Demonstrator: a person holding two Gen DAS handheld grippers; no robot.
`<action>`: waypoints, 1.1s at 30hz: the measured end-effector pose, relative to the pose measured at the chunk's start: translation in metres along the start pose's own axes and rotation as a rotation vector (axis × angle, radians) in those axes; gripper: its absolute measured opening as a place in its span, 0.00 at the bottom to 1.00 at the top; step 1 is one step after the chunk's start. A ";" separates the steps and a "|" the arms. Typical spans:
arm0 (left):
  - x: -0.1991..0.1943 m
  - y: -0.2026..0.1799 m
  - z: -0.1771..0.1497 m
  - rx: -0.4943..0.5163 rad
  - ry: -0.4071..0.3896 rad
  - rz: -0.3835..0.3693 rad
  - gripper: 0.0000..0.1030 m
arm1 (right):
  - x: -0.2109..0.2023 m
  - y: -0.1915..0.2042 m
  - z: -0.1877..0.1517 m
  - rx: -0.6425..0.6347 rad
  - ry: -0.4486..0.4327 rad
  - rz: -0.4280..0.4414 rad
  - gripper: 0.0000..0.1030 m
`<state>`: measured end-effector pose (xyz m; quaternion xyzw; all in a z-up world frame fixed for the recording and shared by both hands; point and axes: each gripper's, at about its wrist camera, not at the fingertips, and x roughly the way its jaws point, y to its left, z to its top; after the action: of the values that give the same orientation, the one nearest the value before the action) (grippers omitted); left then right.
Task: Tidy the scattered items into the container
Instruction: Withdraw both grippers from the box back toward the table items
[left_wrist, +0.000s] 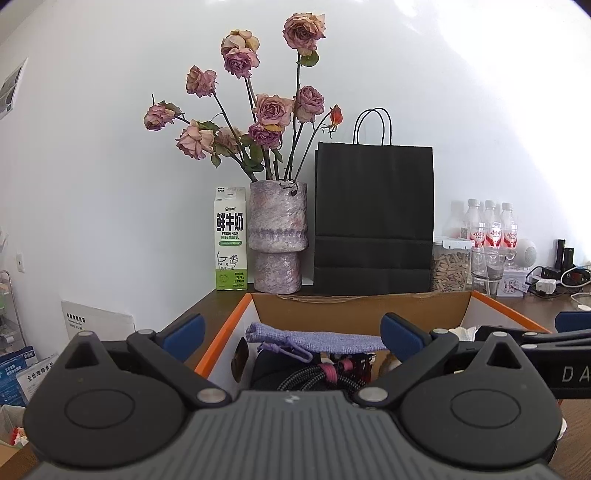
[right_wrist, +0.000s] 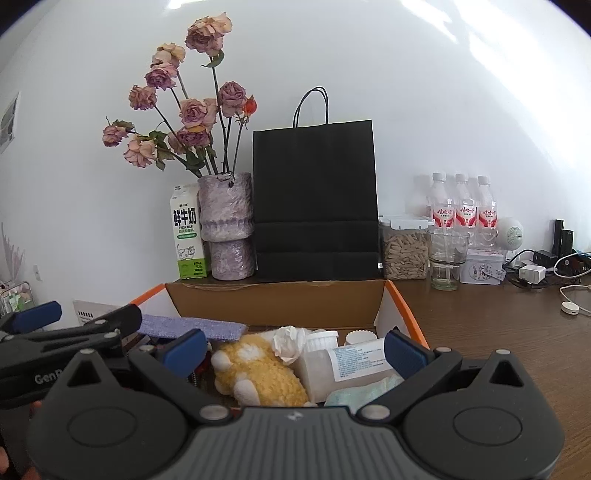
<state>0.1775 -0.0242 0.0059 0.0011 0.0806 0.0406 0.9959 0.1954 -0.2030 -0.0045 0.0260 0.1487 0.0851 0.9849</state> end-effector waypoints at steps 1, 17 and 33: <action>-0.002 0.000 -0.001 0.005 -0.002 -0.001 1.00 | -0.002 0.000 -0.001 -0.005 -0.003 -0.001 1.00; -0.046 0.000 -0.019 0.051 -0.046 0.005 1.00 | -0.043 0.003 -0.034 -0.055 -0.008 -0.035 1.00; -0.074 0.022 -0.026 0.023 0.010 0.045 1.00 | -0.075 -0.010 -0.051 -0.054 0.055 -0.054 1.00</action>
<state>0.0992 -0.0080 -0.0076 0.0141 0.0860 0.0619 0.9943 0.1118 -0.2245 -0.0323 -0.0068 0.1738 0.0630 0.9827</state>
